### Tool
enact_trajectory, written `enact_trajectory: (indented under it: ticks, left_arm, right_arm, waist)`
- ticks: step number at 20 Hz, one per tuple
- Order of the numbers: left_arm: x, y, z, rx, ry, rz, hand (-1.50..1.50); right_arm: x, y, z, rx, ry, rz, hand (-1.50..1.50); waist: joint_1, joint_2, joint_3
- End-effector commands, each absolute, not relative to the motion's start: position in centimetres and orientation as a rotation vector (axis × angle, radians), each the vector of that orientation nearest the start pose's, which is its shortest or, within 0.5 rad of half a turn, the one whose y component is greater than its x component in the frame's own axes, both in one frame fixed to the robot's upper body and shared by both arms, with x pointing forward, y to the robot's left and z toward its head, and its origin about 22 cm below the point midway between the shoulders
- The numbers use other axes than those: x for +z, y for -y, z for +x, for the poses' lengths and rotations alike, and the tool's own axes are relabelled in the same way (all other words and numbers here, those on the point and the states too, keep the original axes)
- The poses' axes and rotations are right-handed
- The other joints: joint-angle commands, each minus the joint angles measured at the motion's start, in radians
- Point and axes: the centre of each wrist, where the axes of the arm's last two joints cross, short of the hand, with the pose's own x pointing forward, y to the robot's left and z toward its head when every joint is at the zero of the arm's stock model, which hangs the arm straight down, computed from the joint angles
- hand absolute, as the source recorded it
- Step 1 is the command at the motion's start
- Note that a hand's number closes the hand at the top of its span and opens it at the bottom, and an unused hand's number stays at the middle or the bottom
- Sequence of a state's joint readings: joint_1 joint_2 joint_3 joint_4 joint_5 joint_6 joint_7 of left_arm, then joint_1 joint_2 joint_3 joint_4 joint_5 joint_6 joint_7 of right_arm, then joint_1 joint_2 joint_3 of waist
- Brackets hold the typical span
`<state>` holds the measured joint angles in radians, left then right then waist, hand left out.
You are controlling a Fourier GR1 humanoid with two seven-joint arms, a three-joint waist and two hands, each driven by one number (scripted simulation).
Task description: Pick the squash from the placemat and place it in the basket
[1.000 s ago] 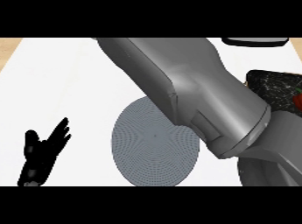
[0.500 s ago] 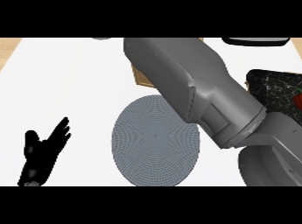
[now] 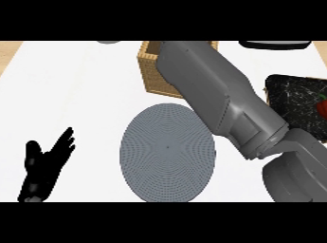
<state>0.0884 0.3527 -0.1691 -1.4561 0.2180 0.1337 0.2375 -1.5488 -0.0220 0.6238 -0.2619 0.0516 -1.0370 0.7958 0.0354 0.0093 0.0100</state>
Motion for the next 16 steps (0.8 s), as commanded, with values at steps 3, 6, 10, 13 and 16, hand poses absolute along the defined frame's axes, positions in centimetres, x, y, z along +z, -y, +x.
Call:
enact_trajectory:
  ticks: [3,6,10,13,16]
  left_arm:
    - [-3.1,-27.5,21.2,-0.062,1.037,0.152,0.0]
    - [-4.8,-27.8,20.3,-0.055,1.019,0.15,0.0]
    - [-6.2,-29.5,19.1,-0.051,0.997,0.152,0.0]
    - [-5.3,-28.4,19.5,-0.03,1.007,0.155,0.0]
    - [-5.3,-27.4,20.3,-0.04,1.02,0.154,0.0]
  right_arm:
    - [16.9,3.1,45.7,-0.077,1.275,-1.144,1.5]
    - [15.7,3.3,45.4,0.071,1.278,-1.129,1.5]
    - [16.2,3.4,45.5,0.125,1.308,-1.162,-1.5]
    - [16.5,3.4,45.5,0.077,1.335,-1.144,-1.5]
    - [17.0,3.3,45.5,0.025,1.378,-1.137,-1.5]
  waist:
    - [-0.002,0.003,-0.011]
    - [-0.014,-0.001,-0.011]
    - [-0.017,-0.003,-0.011]
    - [-0.028,-0.009,-0.01]
    - [-0.025,-0.007,-0.01]
